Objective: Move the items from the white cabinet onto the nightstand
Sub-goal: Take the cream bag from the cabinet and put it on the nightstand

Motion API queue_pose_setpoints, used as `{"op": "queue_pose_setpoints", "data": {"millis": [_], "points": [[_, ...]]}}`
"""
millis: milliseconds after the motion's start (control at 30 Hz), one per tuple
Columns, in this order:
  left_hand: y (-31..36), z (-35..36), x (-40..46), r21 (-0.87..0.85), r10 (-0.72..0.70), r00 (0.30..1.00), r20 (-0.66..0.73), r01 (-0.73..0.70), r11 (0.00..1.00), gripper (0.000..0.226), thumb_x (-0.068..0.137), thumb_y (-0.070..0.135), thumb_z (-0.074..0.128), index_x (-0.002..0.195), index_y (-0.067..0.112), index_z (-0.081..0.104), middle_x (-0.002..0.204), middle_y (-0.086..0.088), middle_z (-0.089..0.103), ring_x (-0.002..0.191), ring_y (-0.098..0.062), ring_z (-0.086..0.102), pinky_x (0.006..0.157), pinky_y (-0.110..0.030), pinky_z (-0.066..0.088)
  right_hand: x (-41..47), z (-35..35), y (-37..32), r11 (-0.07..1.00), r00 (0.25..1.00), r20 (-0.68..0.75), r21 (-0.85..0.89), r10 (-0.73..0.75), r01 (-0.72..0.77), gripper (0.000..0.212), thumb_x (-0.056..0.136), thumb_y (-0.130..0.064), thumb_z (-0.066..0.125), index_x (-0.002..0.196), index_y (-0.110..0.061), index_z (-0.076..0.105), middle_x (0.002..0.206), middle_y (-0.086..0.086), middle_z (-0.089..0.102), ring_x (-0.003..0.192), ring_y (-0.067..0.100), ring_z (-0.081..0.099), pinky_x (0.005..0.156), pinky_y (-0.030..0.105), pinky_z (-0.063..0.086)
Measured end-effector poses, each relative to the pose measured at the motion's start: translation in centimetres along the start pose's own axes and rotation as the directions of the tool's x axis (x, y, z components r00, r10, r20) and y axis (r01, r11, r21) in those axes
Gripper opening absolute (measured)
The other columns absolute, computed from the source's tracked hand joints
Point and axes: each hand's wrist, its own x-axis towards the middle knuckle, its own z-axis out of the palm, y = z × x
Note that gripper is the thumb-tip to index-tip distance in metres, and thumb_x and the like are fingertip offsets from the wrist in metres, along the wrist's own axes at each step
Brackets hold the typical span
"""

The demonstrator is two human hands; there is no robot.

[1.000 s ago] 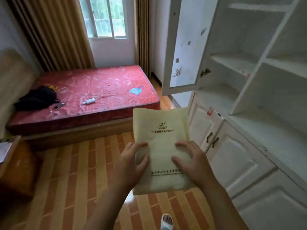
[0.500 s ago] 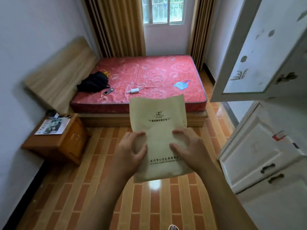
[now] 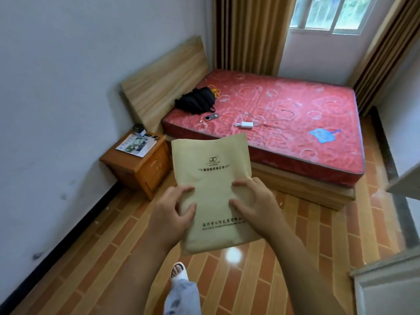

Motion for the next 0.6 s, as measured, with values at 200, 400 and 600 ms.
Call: {"op": "queue_pose_setpoints", "data": {"millis": [200, 400, 600], "points": [[-5.9, -2.8, 6.8, -0.046, -0.045, 0.996, -0.078, 0.042, 0.998, 0.039, 0.087, 0.02, 0.078, 0.123, 0.031, 0.067, 0.109, 0.013, 0.063, 0.095, -0.003, 0.061, 0.076, -0.01, 0.045, 10.3, 4.6, -1.3, 0.998, 0.995, 0.087, -0.042, -0.051, 0.055, 0.036, 0.085, -0.031, 0.078, 0.118, -0.035, 0.065, 0.109, -0.016, 0.053, 0.097, 0.006, 0.058, 0.082, 0.031, 0.051], [-11.8, -7.7, 16.7, -0.096, -0.062, 0.988, -0.141, 0.048, 0.994, 0.039, 0.087, 0.019, 0.079, 0.122, 0.032, 0.068, 0.11, 0.012, 0.064, 0.091, -0.01, 0.063, 0.077, -0.024, 0.052, 21.9, 9.6, -5.2, 0.996, 0.991, 0.113, -0.046, -0.07, 0.076, 0.037, 0.086, -0.03, 0.079, 0.12, -0.035, 0.065, 0.113, -0.012, 0.055, 0.098, 0.006, 0.058, 0.083, 0.032, 0.053], [-17.8, -11.9, 22.2, -0.107, -0.099, 0.982, -0.161, 0.082, 0.991, 0.038, 0.085, 0.016, 0.08, 0.118, 0.031, 0.07, 0.106, 0.012, 0.066, 0.078, -0.012, 0.061, 0.071, -0.024, 0.05, 28.8, 16.1, -7.1, 0.999, 0.988, 0.147, -0.019, -0.038, 0.041, 0.038, 0.082, -0.041, 0.073, 0.119, -0.04, 0.064, 0.112, -0.016, 0.053, 0.099, 0.011, 0.06, 0.084, 0.044, 0.057]]}}
